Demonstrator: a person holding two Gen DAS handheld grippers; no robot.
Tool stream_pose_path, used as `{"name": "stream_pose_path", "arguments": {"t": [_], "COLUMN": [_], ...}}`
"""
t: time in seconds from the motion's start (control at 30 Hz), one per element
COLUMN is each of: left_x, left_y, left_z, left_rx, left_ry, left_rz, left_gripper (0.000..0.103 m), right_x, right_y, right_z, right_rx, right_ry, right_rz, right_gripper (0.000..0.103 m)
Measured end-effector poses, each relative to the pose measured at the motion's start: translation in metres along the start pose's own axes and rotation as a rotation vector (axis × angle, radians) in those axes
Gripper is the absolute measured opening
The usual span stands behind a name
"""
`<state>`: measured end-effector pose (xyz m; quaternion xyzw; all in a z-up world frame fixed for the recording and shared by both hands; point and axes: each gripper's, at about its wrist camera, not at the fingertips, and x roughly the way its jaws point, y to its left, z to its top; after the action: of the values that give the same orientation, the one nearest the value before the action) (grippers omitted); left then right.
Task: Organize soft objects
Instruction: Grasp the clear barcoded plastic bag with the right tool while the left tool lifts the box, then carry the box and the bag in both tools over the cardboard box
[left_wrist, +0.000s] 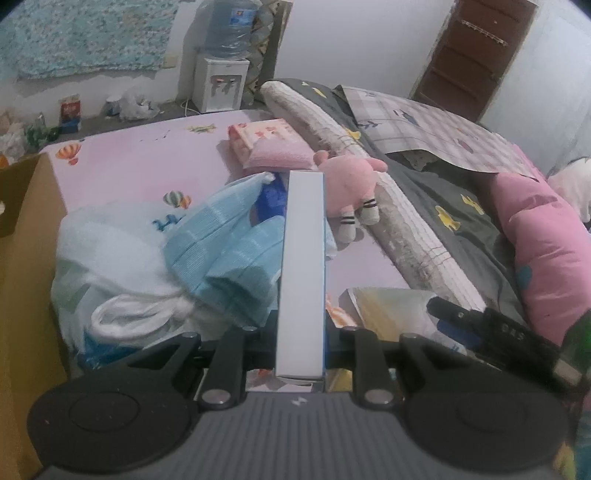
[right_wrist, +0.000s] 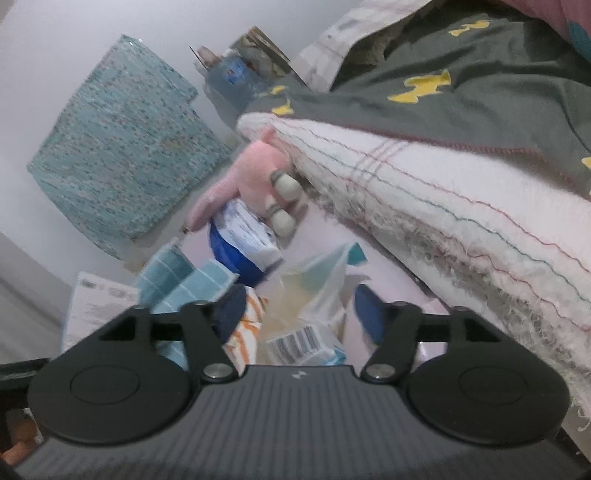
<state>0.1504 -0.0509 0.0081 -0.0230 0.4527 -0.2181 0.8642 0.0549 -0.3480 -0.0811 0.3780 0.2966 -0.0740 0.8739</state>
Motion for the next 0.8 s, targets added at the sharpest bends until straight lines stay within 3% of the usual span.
{"name": "stream_pose_path", "arguments": {"t": [0.07, 0.23, 0.3, 0.47, 0.67, 0.8], "left_x": [-0.003, -0.015, -0.024, -0.06, -0.118, -0.148], "left_y": [0.004, 0.01, 0.014, 0.03, 0.075, 0.119], "left_z": [-0.003, -0.009, -0.01, -0.009, -0.005, -0.005], "left_rx": [-0.006, -0.009, -0.015, -0.035, -0.083, -0.146], "left_ry": [-0.002, -0.023, -0.042, -0.113, -0.229, -0.289], "left_rz": [-0.001, -0.006, -0.004, 0.012, 0.116, 0.24], "left_gripper": [0.021, 0.021, 0.021, 0.021, 0.021, 0.021], "right_x": [0.009, 0.026, 0.032, 0.026, -0.005, -0.021], "right_y": [0.004, 0.026, 0.031, 0.037, 0.069, 0.114], "right_z": [-0.002, -0.005, -0.005, -0.003, 0.009, 0.018], "right_rx": [-0.031, -0.207, -0.247, -0.266, -0.331, -0.391], "right_ry": [0.015, 0.048, 0.089, 0.092, -0.008, -0.04], "right_rz": [-0.035, -0.083, -0.085, -0.069, -0.019, 0.108], "right_gripper": [0.078, 0.076, 0.049, 0.037, 0.036, 0.035]}}
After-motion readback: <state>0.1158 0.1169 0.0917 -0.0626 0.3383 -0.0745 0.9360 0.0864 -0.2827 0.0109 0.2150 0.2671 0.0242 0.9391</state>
